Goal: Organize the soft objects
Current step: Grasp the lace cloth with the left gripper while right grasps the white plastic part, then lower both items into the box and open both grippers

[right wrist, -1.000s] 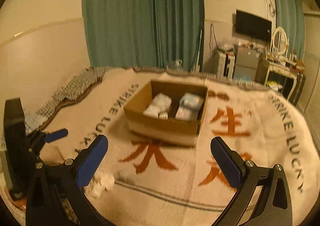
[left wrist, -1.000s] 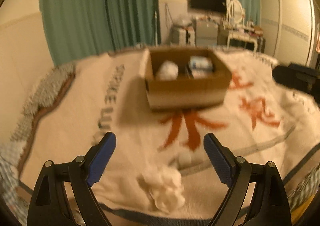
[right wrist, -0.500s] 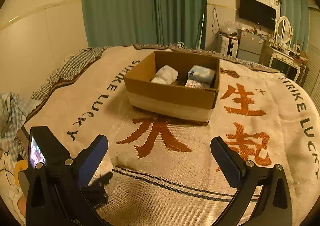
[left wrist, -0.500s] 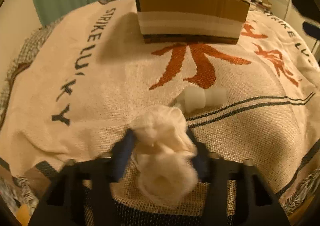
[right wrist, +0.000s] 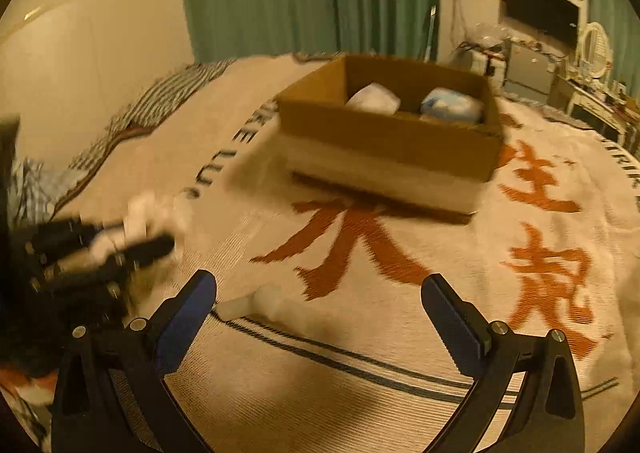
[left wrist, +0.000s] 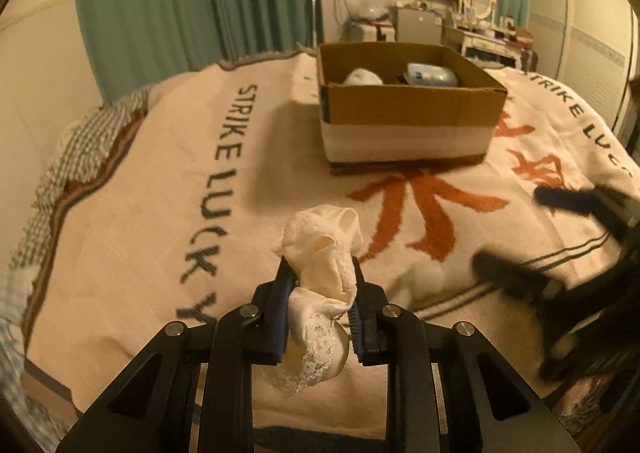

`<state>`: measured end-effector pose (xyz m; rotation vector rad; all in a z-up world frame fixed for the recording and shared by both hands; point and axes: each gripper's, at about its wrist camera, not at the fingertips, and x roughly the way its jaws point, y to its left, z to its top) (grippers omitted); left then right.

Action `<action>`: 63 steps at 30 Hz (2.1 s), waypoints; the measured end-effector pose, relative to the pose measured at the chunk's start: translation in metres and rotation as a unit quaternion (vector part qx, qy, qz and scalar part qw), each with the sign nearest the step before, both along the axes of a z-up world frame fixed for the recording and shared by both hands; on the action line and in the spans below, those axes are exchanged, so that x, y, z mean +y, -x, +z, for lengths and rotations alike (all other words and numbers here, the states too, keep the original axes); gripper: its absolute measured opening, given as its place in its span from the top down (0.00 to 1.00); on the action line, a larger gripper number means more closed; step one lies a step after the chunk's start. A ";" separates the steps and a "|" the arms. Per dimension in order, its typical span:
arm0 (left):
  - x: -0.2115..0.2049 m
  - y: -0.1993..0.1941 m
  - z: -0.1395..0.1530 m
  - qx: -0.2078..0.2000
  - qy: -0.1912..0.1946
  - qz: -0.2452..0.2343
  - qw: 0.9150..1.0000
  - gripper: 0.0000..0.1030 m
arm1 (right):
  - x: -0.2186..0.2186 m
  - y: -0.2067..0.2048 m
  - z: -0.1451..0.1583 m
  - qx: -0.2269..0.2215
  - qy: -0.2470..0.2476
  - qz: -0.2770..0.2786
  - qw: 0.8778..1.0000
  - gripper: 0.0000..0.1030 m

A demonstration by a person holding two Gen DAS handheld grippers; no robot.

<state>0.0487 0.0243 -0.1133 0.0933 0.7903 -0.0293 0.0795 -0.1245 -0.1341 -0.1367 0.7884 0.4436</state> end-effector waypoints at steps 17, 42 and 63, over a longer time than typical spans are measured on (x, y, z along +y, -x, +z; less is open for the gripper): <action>0.024 -0.011 -0.039 0.054 0.031 0.012 0.998 0.77 | 0.046 -0.005 -0.068 0.067 0.039 0.060 0.995 0.74; -0.035 -0.034 0.070 -0.047 0.027 -0.062 0.997 0.77 | -0.016 -0.004 0.100 -0.095 -0.034 0.021 0.995 0.82; -0.072 -0.204 0.061 -0.043 0.015 -0.081 0.996 0.74 | -0.052 -0.165 0.117 -0.095 -0.040 -0.015 0.995 0.82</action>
